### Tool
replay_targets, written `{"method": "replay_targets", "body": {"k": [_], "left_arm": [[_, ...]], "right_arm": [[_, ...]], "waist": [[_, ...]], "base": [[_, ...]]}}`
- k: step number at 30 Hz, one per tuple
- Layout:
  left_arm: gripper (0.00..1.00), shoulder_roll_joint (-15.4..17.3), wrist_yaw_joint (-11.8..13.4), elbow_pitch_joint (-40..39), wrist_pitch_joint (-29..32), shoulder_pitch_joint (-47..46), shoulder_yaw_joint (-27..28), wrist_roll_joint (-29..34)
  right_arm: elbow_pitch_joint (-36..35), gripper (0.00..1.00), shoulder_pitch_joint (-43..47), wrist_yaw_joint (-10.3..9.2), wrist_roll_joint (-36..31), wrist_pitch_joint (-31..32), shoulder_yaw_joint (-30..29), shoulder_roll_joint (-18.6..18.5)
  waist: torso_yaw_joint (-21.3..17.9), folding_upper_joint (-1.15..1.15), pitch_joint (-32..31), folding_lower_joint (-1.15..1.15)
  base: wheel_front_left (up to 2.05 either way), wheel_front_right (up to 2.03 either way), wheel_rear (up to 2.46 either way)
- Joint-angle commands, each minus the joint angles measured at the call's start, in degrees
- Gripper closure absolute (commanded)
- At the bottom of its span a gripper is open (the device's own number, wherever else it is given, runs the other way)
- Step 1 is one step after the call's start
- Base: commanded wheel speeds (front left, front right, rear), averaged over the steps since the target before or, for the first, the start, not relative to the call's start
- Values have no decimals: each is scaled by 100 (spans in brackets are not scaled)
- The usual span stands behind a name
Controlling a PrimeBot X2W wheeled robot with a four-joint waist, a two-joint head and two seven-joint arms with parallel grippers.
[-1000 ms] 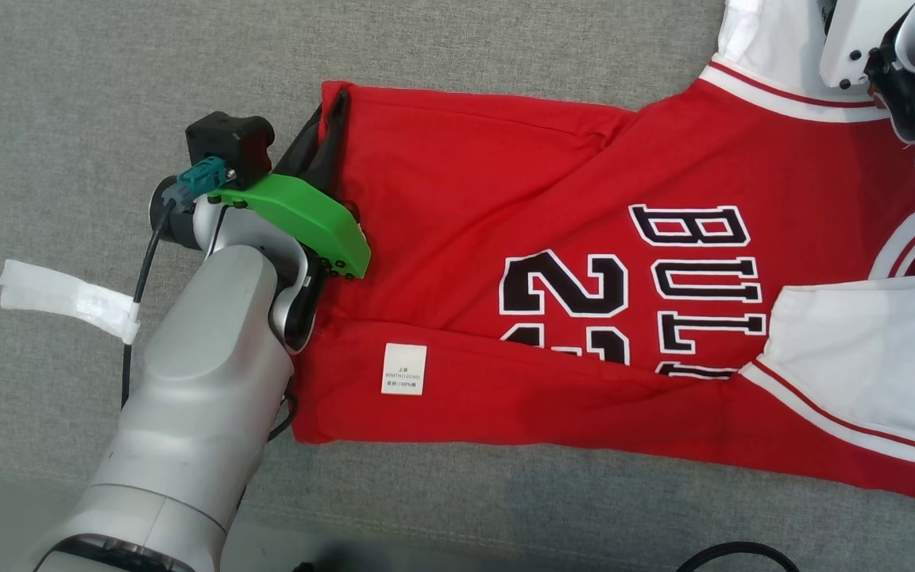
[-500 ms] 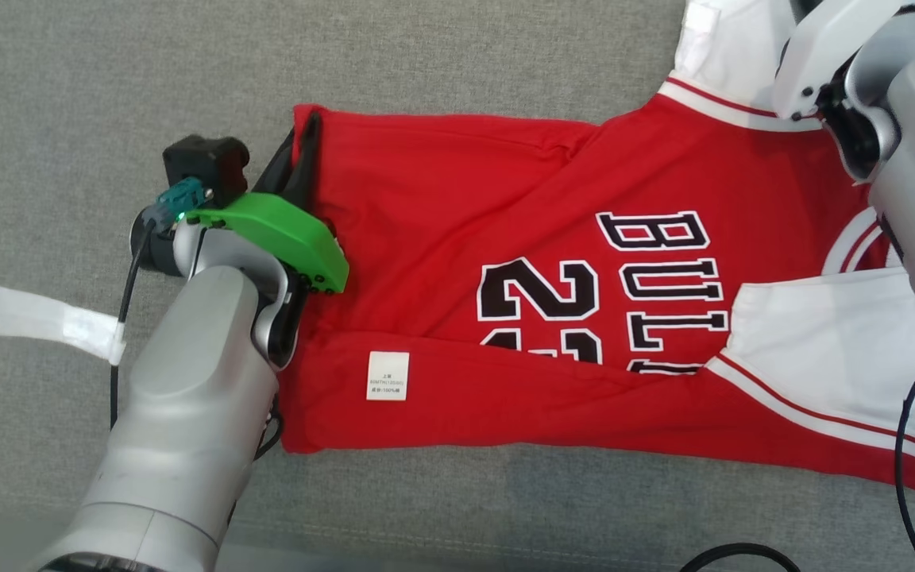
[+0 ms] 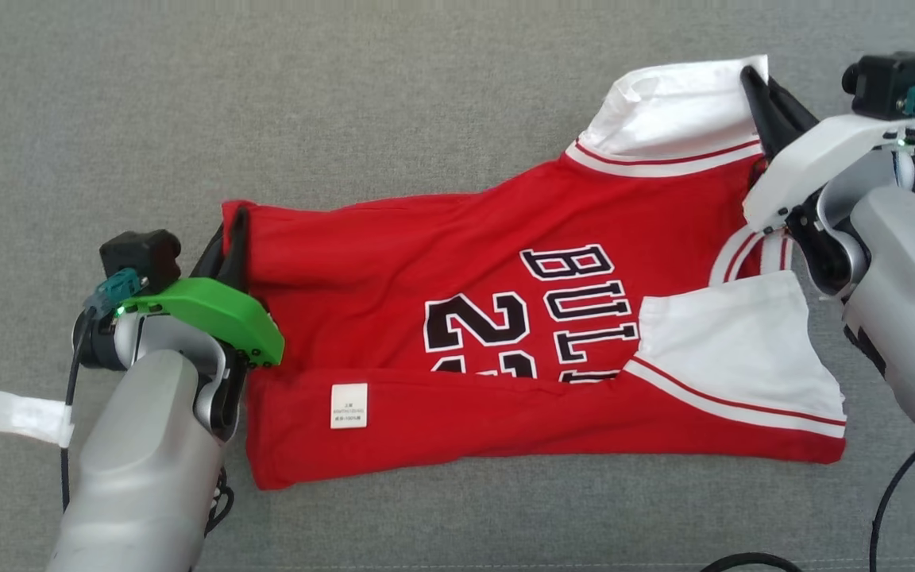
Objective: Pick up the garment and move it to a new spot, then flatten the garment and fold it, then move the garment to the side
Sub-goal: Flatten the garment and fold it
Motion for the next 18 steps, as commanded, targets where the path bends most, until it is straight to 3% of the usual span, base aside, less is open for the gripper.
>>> {"method": "replay_targets", "body": {"k": [1,11,18], "left_arm": [[100,106,-10,-60,4,210,78,7],[100,129,-16,-656,5,1249,386,-87],[100,74,-16,-954,4,1894,608,-160]], "right_arm": [[-169,100,299,-7,152,-88,1,-76],[-1050,100,1618,-6,615,-187,-219,-306],[-1447,100,2453,-6,625,-186,-476,-260]], "waist": [[-441,0,-552,0],[-701,0,-1113,0],[-754,0,-1267,0]], "base": [[0,0,0],[0,0,0],[0,0,0]]}}
